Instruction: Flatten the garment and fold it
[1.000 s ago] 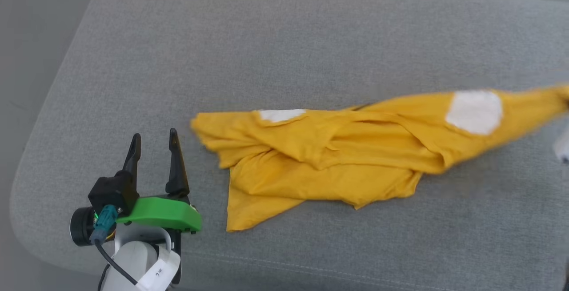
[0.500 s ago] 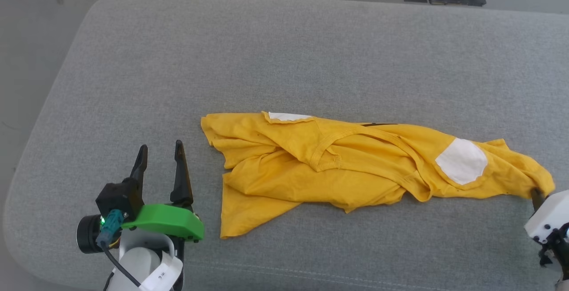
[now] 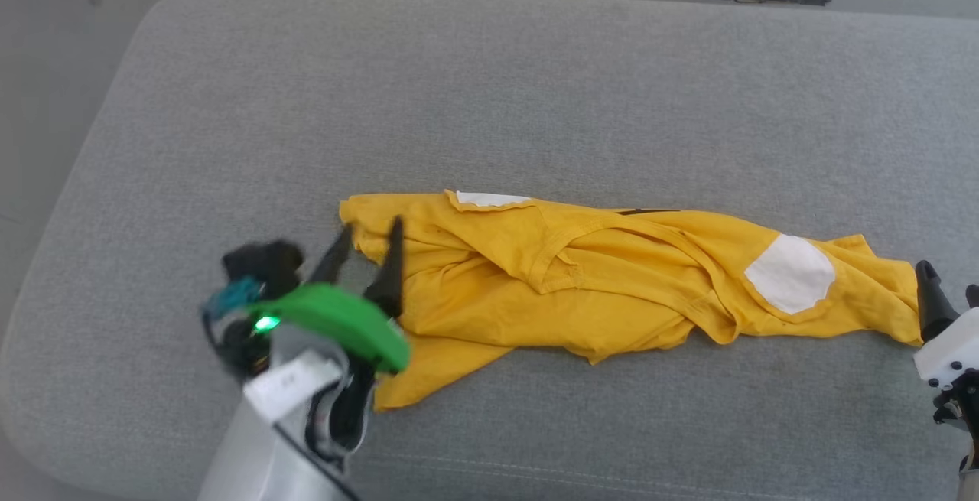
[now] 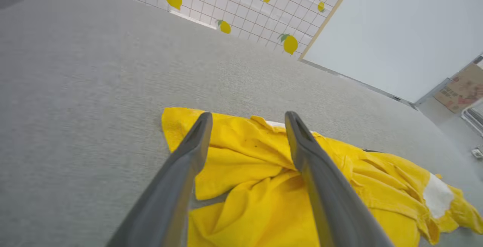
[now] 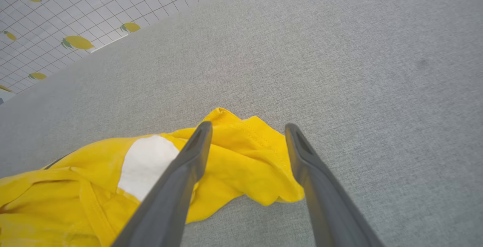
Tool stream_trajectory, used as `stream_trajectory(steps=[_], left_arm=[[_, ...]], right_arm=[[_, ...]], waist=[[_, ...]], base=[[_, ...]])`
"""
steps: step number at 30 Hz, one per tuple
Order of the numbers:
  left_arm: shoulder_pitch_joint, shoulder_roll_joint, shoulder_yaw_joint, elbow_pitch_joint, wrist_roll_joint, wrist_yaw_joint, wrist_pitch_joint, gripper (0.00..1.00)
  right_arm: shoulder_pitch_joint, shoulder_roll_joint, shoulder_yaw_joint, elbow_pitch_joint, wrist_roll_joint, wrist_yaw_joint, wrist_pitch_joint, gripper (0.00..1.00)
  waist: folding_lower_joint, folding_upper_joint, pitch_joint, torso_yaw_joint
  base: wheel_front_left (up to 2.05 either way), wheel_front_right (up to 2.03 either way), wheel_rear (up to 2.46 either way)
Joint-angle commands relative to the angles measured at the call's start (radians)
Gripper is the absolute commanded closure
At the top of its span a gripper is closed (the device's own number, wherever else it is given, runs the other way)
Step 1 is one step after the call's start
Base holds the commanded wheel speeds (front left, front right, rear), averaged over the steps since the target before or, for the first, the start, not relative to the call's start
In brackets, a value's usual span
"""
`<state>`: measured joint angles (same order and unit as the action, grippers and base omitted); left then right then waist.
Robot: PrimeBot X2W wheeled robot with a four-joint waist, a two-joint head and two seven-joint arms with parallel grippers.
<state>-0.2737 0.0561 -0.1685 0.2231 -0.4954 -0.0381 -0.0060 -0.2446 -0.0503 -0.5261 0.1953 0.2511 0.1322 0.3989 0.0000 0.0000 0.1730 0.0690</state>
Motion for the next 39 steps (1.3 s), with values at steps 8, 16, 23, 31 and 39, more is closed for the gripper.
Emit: stream_trajectory(steps=[8, 16, 23, 31, 39], left_arm=[[-0.189, -0.001, -0.191, 0.11, -0.26, 0.182, 0.35, 0.0], [-0.216, 0.01, -0.192, 0.139, -0.25, 0.208, 0.359, 0.0], [-0.231, 0.01, -0.199, 0.126, -0.245, 0.188, 0.327, 1.0], [-0.246, 0.019, -0.198, 0.105, -0.233, 0.175, 0.286, 1.0], [-0.263, 0.093, -0.141, 0.071, -0.183, 0.229, 0.215, 1.0]], right_arm=[[-0.014, 0.0, 0.02, 0.017, 0.006, -0.002, -0.021, 0.0], [-0.023, 0.0, 0.007, 0.018, 0.0, -0.002, -0.035, 0.0], [-0.033, 0.0, 0.02, 0.041, -0.004, -0.002, -0.043, 0.0], [-0.037, 0.0, 0.037, 0.055, -0.01, -0.002, -0.048, 0.0], [-0.028, 0.0, 0.047, 0.063, -0.01, -0.002, -0.048, 0.0]], waist=[[0.0, 0.0, 0.053, -0.066], [0.0, 0.0, 0.079, -0.085], [0.0, 0.0, 0.076, -0.074], [0.0, 0.0, 0.054, -0.056], [0.0, 0.0, 0.032, -0.051]], base=[[0.0, 0.0, 0.0], [0.0, 0.0, 0.0], [0.0, 0.0, 0.0], [0.0, 0.0, 0.0], [0.0, 0.0, 0.0]])
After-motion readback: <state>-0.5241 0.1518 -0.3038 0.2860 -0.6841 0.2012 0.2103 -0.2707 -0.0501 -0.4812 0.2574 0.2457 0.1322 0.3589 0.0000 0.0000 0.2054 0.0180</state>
